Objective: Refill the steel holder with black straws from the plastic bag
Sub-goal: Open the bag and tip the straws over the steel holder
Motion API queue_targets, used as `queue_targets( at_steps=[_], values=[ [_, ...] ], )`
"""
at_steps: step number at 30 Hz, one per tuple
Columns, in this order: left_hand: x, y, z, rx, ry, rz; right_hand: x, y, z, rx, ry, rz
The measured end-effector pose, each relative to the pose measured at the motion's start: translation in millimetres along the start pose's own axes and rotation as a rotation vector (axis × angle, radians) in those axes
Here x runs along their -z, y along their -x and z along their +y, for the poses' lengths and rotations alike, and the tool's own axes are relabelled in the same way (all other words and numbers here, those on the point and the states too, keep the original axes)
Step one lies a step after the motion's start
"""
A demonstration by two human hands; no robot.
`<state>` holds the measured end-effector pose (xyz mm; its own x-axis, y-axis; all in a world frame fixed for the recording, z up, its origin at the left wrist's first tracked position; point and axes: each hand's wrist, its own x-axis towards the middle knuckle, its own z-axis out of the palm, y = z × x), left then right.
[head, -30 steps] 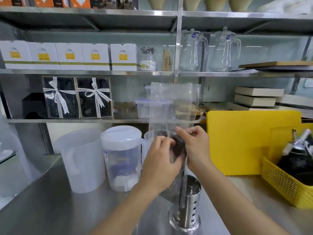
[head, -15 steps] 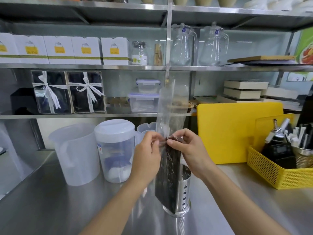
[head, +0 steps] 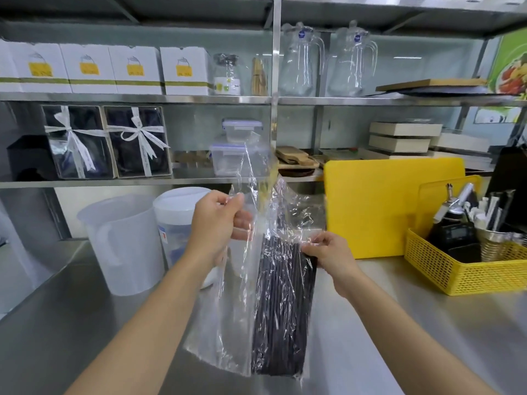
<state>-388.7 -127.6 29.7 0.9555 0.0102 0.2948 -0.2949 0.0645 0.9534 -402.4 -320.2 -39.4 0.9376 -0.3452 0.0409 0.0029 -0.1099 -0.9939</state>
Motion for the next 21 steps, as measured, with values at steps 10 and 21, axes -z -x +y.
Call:
queue_targets(
  at_steps=[10,21],
  values=[
    [-22,-6,20,-0.017,-0.03,0.063,3,14,-13,0.266,0.319,0.207],
    [-41,-16,27,-0.037,0.028,0.241,-1,64,-81,0.243,0.188,-0.386]
  ],
)
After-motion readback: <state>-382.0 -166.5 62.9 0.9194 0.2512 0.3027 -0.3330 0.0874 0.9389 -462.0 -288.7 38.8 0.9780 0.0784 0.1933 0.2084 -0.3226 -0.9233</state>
